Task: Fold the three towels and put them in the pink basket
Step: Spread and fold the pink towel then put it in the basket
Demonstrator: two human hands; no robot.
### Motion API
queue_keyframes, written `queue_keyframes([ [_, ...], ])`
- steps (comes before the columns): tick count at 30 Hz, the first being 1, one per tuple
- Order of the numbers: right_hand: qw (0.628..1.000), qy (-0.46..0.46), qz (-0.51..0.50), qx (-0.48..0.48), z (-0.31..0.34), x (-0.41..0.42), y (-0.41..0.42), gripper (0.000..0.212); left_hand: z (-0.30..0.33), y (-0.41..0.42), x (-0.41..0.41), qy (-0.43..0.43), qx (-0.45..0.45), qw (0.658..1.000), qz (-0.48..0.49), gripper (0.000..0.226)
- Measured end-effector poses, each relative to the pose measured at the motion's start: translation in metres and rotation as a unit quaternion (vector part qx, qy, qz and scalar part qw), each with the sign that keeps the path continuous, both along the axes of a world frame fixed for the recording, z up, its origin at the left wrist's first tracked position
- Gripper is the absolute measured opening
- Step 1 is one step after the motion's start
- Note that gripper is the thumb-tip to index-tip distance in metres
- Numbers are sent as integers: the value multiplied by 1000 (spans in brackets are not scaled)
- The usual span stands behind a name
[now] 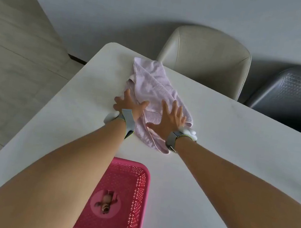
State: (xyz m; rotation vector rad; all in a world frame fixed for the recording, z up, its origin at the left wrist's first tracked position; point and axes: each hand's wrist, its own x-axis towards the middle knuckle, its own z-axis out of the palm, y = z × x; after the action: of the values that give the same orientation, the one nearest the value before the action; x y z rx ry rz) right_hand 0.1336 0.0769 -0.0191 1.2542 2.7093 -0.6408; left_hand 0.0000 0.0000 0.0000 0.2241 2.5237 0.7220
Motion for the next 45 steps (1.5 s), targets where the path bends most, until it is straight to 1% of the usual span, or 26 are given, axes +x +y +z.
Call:
queue_keyframes([
  [2, 1000, -16, -7, 3, -10, -13, 1, 119, -6, 5, -5, 24, -25, 999, -9, 102],
  [4, 999, -24, 10, 23, -23, -21, 2, 123, -17, 5, -10, 7, 5, 999, -31, 100],
  [6, 997, -32, 25, 64, -34, -23, 0, 121, -27, 3, -15, -22, 36, 997, -58, 87],
  [7, 996, -38, 31, 79, -40, -24, 2, 115, -31, 3, -18, -23, 42, 996, -69, 75],
  [8, 995, -44, 35, 87, -36, -24, 3, 105, -32, 4, -18, -16, 47, 996, -73, 62],
  [10, 996, -43, 30, 78, -30, -26, 6, 75, -30, 9, -15, -4, 54, 996, -73, 40],
  [12, 995, -48, 40, 77, -26, -25, 6, 52, -27, 15, -7, -2, 56, 994, -91, 26],
  [14, 994, -64, 45, 70, -26, -19, 8, 41, -25, 19, 0, -13, 61, 992, -107, 22],
  [17, 997, -59, 38, 38, -22, -8, 12, 35, -20, 24, 15, -31, 71, 990, -117, 20],
  [19, 999, -28, 22, 30, -17, 4, 13, 26, -15, 25, 27, -45, 87, 988, -118, 25],
  [22, 998, 43, -25, 41, -4, 33, 11, 12, 1, 25, 49, -70, 122, 984, -106, 21],
  [24, 996, 63, -52, 33, 6, 55, 6, 10, 15, 25, 68, -82, 146, 980, -105, 22],
  [26, 994, 72, -79, 16, 15, 81, -1, 12, 27, 22, 92, -101, 164, 975, -115, 18],
  [29, 990, 69, -124, -19, 27, 122, -15, 14, 40, 15, 133, -117, 157, 970, -141, 15],
  [33, 986, 62, -144, -53, 41, 181, -36, 13, 51, 0, 190, -131, 136, 969, -159, 19],
  [37, 986, 46, -131, -95, 49, 235, -57, 18, 55, -19, 240, -153, 107, 967, -171, 21],
  [42, 984, 4, -100, -144, 53, 303, -92, 18, 54, -52, 303, -188, 55, 962, -188, 18],
  [45, 983, 0, -89, -163, 53, 341, -111, 20, 55, -70, 337, -199, 24, 960, -195, 17],
])
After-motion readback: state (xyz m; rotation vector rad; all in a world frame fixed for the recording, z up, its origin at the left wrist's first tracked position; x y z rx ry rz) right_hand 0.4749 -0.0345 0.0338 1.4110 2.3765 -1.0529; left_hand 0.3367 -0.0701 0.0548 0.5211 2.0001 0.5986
